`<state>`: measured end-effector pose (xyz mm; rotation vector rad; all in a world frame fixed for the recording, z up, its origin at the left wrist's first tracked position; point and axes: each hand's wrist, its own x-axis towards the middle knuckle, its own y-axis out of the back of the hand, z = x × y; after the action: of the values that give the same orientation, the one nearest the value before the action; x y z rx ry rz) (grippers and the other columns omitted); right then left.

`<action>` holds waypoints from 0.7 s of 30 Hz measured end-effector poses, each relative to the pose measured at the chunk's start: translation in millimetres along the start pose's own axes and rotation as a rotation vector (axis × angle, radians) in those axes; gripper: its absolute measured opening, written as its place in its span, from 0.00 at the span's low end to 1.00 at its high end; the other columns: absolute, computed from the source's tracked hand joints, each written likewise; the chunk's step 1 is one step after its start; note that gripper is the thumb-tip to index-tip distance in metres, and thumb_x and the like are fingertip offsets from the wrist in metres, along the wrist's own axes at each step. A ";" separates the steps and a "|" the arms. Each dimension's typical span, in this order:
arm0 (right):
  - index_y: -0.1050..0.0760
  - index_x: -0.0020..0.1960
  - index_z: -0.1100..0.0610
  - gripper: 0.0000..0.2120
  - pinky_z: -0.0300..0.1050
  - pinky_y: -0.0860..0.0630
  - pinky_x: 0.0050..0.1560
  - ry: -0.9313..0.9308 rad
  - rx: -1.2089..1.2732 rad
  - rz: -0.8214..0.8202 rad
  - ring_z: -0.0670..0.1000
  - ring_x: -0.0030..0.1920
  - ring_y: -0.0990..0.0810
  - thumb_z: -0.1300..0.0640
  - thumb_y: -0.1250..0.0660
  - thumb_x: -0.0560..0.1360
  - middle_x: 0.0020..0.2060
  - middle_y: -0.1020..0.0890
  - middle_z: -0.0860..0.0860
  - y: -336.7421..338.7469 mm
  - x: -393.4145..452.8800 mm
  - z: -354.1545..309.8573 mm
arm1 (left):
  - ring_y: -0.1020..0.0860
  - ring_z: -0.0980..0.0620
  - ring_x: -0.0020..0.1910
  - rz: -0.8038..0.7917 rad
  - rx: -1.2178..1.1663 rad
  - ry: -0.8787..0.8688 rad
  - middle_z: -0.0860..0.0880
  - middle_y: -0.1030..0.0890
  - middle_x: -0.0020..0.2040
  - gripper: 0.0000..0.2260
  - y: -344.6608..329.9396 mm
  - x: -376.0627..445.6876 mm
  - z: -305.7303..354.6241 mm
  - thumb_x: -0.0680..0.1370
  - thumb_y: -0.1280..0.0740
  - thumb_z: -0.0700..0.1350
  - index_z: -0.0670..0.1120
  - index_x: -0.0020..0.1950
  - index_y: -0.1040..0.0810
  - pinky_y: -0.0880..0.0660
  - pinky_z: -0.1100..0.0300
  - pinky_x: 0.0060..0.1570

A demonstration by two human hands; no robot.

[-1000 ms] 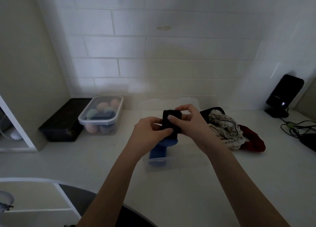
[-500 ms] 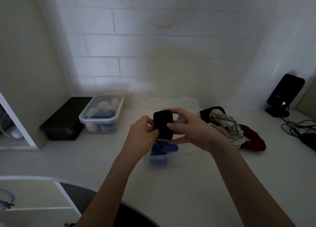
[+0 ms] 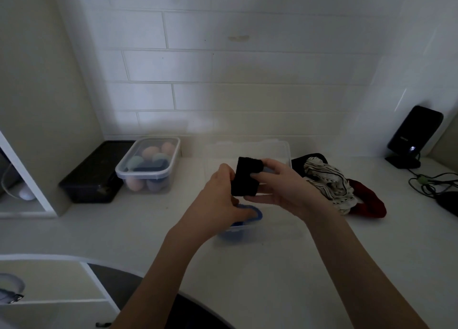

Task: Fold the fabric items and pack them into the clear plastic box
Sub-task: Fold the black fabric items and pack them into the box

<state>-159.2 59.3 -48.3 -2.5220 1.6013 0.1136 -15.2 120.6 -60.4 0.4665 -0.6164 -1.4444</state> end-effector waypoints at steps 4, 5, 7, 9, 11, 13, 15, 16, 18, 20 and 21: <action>0.30 0.62 0.63 0.13 0.48 0.17 0.38 -0.010 0.102 0.008 0.54 0.40 0.15 0.66 0.39 0.78 0.53 0.20 0.61 -2.9 1.6 0.5 | 0.22 0.50 0.40 0.031 0.182 -0.035 0.49 0.33 0.51 0.26 -3.0 -0.5 -3.6 0.66 0.26 0.53 0.50 0.53 0.40 0.22 0.52 0.41; 0.30 0.61 0.62 0.12 0.47 0.17 0.37 -0.001 0.110 0.031 0.54 0.40 0.15 0.65 0.39 0.78 0.54 0.21 0.61 0.1 1.9 -1.0 | 0.21 0.47 0.41 0.018 0.218 -0.033 0.48 0.33 0.51 0.27 -3.5 0.1 -4.0 0.67 0.27 0.53 0.51 0.54 0.42 0.22 0.51 0.41; 0.29 0.59 0.60 0.11 0.47 0.18 0.35 0.001 0.053 0.078 0.54 0.41 0.16 0.64 0.38 0.77 0.51 0.20 0.61 9.8 -0.2 -6.4 | 0.21 0.46 0.41 -0.020 0.299 -0.026 0.48 0.30 0.51 0.27 -3.4 1.9 -3.8 0.68 0.28 0.51 0.51 0.57 0.42 0.22 0.50 0.42; 0.27 0.53 0.57 0.07 0.43 0.20 0.33 -0.032 -0.114 0.109 0.52 0.38 0.18 0.63 0.37 0.76 0.43 0.20 0.56 21.7 -4.3 -11.8 | 0.22 0.47 0.44 -0.078 0.424 -0.024 0.48 0.24 0.50 0.22 -1.0 4.4 -2.4 0.70 0.32 0.46 0.50 0.59 0.38 0.24 0.52 0.43; 0.28 0.47 0.55 0.04 0.41 0.22 0.32 -0.092 -0.259 0.079 0.49 0.34 0.19 0.63 0.37 0.76 0.39 0.21 0.53 29.5 -8.6 -14.0 | 0.23 0.47 0.47 -0.114 0.579 -0.036 0.48 0.21 0.50 0.15 4.5 5.8 0.5 0.71 0.36 0.41 0.47 0.57 0.28 0.27 0.56 0.43; 0.27 0.47 0.58 0.04 0.42 0.19 0.34 -0.167 -0.312 -0.007 0.50 0.33 0.18 0.65 0.37 0.76 0.41 0.20 0.54 30.3 -9.7 -12.1 | 0.24 0.46 0.46 -0.146 0.678 -0.022 0.47 0.21 0.47 0.12 9.5 7.4 3.0 0.70 0.37 0.39 0.45 0.51 0.20 0.30 0.60 0.41; 0.26 0.51 0.60 0.05 0.43 0.17 0.38 -0.228 -0.441 -0.070 0.50 0.33 0.17 0.66 0.36 0.75 0.41 0.20 0.55 24.0 -8.3 -5.9 | 0.26 0.44 0.42 -0.214 0.745 0.004 0.45 0.24 0.44 0.09 13.2 8.9 6.9 0.71 0.36 0.40 0.44 0.48 0.19 0.31 0.61 0.42; 0.25 0.52 0.59 0.06 0.41 0.18 0.38 -0.240 -0.568 -0.078 0.49 0.33 0.18 0.64 0.34 0.75 0.40 0.20 0.54 19.8 -6.2 -1.8 | 0.25 0.43 0.42 -0.260 0.761 0.015 0.44 0.24 0.45 0.08 15.1 9.2 8.3 0.72 0.35 0.41 0.44 0.48 0.18 0.31 0.60 0.43; 0.23 0.51 0.55 0.06 0.37 0.22 0.35 -0.216 -0.819 -0.069 0.46 0.33 0.20 0.60 0.31 0.74 0.38 0.19 0.51 10.6 -1.4 6.4 | 0.22 0.42 0.46 -0.349 0.760 0.017 0.42 0.22 0.46 0.10 18.7 9.2 8.2 0.73 0.34 0.42 0.45 0.53 0.18 0.29 0.59 0.43; 0.21 0.52 0.55 0.08 0.41 0.20 0.42 -0.177 -0.943 -0.053 0.48 0.38 0.19 0.57 0.31 0.73 0.42 0.17 0.52 5.0 2.7 13.0 | 0.21 0.43 0.45 -0.381 0.748 0.001 0.44 0.21 0.43 0.11 22.9 8.0 5.1 0.73 0.34 0.43 0.44 0.52 0.17 0.27 0.58 0.44; 0.20 0.52 0.56 0.09 0.46 0.19 0.49 -0.171 -0.957 -0.039 0.50 0.42 0.17 0.56 0.30 0.73 0.44 0.16 0.54 3.6 4.6 15.6 | 0.21 0.44 0.45 -0.387 0.743 0.010 0.44 0.19 0.43 0.11 24.9 8.2 3.4 0.73 0.34 0.43 0.43 0.51 0.17 0.26 0.58 0.44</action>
<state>-160.2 56.3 -64.7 -3.0218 1.6638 1.3347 1.8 114.8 -41.0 1.2259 -1.1003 -1.5387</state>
